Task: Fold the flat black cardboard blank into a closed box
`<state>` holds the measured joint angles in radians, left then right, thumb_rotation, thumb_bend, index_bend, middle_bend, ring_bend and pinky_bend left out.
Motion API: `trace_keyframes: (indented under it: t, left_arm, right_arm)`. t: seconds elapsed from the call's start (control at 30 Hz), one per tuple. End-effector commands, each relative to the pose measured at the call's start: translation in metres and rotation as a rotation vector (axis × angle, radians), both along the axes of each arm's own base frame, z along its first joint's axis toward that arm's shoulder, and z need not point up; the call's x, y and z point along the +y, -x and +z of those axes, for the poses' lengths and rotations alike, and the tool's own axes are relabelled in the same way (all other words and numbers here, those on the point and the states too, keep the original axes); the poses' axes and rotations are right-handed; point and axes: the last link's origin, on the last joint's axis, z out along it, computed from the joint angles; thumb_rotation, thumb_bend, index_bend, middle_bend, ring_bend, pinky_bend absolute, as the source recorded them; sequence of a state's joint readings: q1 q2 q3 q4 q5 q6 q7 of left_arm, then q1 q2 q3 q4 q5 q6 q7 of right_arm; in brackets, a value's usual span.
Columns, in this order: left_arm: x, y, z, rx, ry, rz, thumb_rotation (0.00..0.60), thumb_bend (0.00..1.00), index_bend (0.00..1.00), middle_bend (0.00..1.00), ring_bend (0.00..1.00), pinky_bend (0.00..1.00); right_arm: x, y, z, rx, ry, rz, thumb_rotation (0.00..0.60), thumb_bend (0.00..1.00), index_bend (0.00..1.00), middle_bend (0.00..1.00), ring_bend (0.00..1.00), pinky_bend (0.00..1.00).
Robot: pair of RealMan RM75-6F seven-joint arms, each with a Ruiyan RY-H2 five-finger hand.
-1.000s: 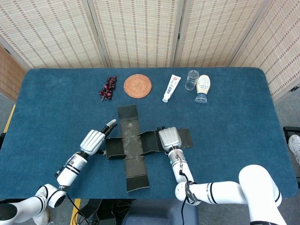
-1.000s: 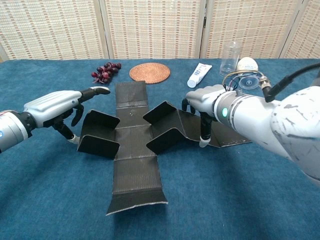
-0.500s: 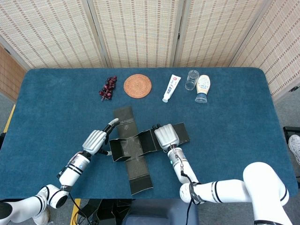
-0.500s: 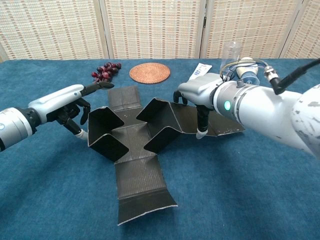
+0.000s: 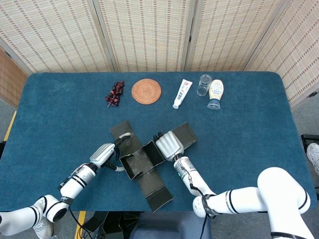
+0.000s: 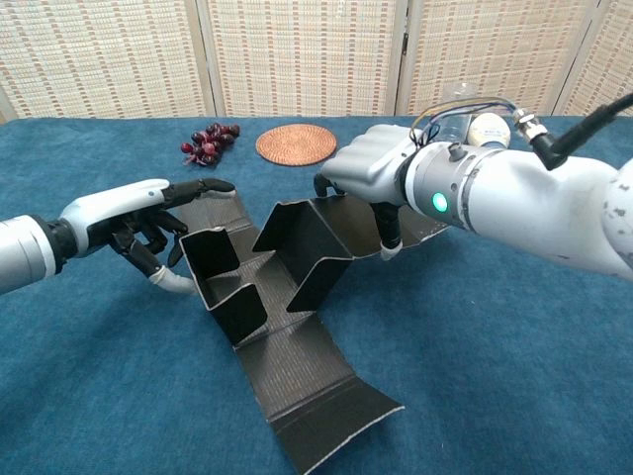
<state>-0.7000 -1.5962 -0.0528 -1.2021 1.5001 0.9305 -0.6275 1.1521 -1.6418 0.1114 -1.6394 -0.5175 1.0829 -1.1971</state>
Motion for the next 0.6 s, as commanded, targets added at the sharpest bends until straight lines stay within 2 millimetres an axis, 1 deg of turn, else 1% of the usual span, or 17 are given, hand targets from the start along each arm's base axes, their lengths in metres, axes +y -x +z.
trace_keyframes:
  t: [0.03, 0.27, 0.6]
  left_arm:
    - [-0.001, 0.000, 0.000, 0.000, 0.025, 0.001, 0.600, 0.10, 0.00, 0.00, 0.62, 0.93]
    - [-0.001, -0.003, 0.003, -0.036, 0.095, 0.028, 0.600, 0.10, 0.00, 0.00, 0.62, 0.93]
    - [-0.003, -0.006, -0.001, -0.108, 0.187, 0.067, 0.600, 0.10, 0.00, 0.00, 0.63, 0.93]
  right_arm:
    - [0.000, -0.004, 0.000, 0.023, -0.014, 0.045, 0.600, 0.21, 0.36, 0.40, 0.82, 0.96]
    - [0.001, -0.017, 0.003, 0.072, -0.039, 0.193, 0.600, 0.21, 0.39, 0.41, 0.83, 0.97]
    - [-0.002, -0.020, 0.006, 0.111, -0.060, 0.309, 0.600, 0.21, 0.41, 0.42, 0.83, 0.97]
